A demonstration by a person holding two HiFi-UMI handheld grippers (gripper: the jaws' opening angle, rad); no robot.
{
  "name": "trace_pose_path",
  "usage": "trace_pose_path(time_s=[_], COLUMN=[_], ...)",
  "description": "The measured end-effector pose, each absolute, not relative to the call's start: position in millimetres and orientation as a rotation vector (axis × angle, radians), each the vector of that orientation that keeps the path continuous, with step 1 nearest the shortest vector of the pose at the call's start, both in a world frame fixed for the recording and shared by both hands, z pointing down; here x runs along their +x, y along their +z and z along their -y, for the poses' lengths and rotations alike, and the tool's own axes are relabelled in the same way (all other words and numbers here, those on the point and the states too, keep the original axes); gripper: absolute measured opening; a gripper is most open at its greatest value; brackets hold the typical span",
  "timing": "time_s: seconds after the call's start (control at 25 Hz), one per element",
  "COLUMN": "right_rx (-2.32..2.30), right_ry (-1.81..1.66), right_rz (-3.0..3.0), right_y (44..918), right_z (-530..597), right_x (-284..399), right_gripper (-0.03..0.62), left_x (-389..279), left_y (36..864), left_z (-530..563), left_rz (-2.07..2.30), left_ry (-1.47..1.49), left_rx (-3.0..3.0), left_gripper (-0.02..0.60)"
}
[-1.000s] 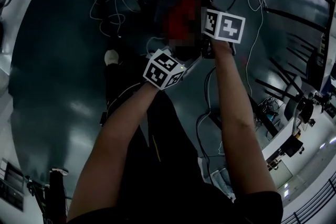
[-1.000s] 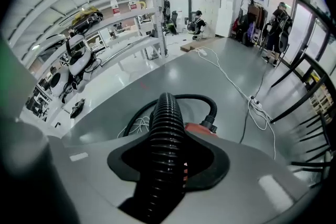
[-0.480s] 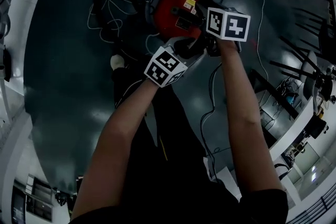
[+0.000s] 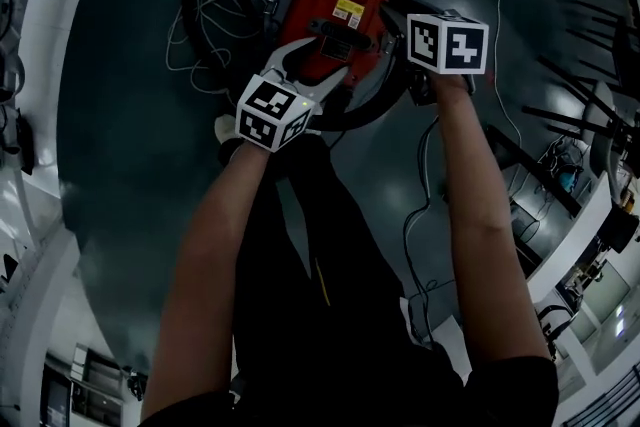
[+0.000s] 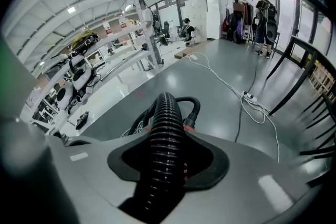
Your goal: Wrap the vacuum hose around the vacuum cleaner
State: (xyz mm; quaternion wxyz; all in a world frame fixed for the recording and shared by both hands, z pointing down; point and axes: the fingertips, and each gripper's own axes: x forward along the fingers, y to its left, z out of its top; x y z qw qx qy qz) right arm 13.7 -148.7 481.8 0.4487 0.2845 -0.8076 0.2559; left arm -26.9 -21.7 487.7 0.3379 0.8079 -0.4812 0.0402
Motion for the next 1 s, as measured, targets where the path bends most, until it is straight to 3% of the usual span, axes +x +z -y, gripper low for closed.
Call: trace_pose_path(time_s=[0.28,1.0], right_rx=[0.672,0.625], right_ry=[0.672,0.668], right_rz=[2.003,2.064], right_y=[486,481], right_z=[153,170], right_x=[40,110], right_gripper=[0.166,0.166], left_x=[-63,-68], left_y=[485,514], left_z=[55,120], left_rz=[1.356,1.385], left_ry=[0.194,0.525], left_rx=[2.115,2.179], left_gripper=[0.255,0.278])
